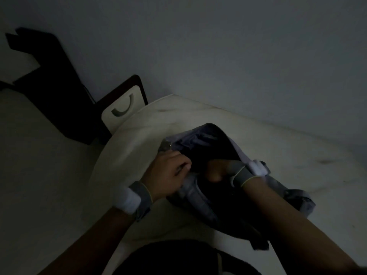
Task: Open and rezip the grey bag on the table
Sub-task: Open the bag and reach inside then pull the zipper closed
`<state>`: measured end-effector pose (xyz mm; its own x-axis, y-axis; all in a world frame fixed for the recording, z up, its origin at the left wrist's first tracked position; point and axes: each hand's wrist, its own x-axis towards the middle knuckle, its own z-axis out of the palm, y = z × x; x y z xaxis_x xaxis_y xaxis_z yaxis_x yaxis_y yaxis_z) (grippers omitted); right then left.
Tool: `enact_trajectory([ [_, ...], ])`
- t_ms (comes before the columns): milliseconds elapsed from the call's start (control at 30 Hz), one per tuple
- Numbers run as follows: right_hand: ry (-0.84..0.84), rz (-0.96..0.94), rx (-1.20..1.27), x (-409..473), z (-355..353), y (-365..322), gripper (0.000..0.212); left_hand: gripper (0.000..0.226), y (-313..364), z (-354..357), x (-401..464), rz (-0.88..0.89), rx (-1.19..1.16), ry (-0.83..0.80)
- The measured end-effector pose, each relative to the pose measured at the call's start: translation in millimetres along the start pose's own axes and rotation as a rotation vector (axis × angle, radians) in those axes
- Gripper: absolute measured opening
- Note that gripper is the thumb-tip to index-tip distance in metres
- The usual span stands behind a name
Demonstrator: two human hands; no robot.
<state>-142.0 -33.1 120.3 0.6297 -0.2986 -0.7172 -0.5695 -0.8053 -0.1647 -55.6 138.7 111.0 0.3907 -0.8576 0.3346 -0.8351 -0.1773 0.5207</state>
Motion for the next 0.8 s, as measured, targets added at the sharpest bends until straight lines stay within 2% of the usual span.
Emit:
enact_trajectory([
  [33,0.136,-0.067,0.147,2,-11,-13,0.031,0.009,-5,-6,0,-0.008,0.023,0.085],
  [100,0.382,-0.145,0.439,-4,-35,-39,0.061,0.012,-20,-16,1,-0.103,0.074,0.177],
  [167,0.521,-0.184,0.443,-9,-48,-62,0.079,0.023,-33,-24,4,-0.271,0.123,0.191],
  [200,0.54,-0.178,0.372,-10,-49,-70,0.078,0.035,-39,-26,7,-0.343,0.141,0.167],
  [267,0.582,-0.162,0.237,-5,-39,-82,0.063,0.049,-44,-23,9,-0.447,0.115,0.065],
  [333,0.629,-0.162,0.22,3,-35,-88,0.045,0.048,-45,-18,12,-0.452,0.019,0.012],
  [433,0.592,-0.198,0.193,15,-29,-86,0.024,0.05,-51,-11,11,-0.4,-0.025,-0.038],
  [533,0.564,-0.262,0.273,21,-21,-80,0.016,0.055,-55,-9,11,-0.351,-0.004,-0.054],
  [667,0.42,-0.458,0.563,13,-11,-74,0.018,0.051,-49,-2,15,-0.323,0.1,-0.054],
  [733,0.473,-0.46,0.519,0,-8,-57,0.016,0.052,-30,5,23,-0.292,0.227,-0.052],
  [800,0.568,-0.332,0.347,-17,-4,-20,0.018,0.058,10,25,39,-0.138,0.299,-0.106],
])
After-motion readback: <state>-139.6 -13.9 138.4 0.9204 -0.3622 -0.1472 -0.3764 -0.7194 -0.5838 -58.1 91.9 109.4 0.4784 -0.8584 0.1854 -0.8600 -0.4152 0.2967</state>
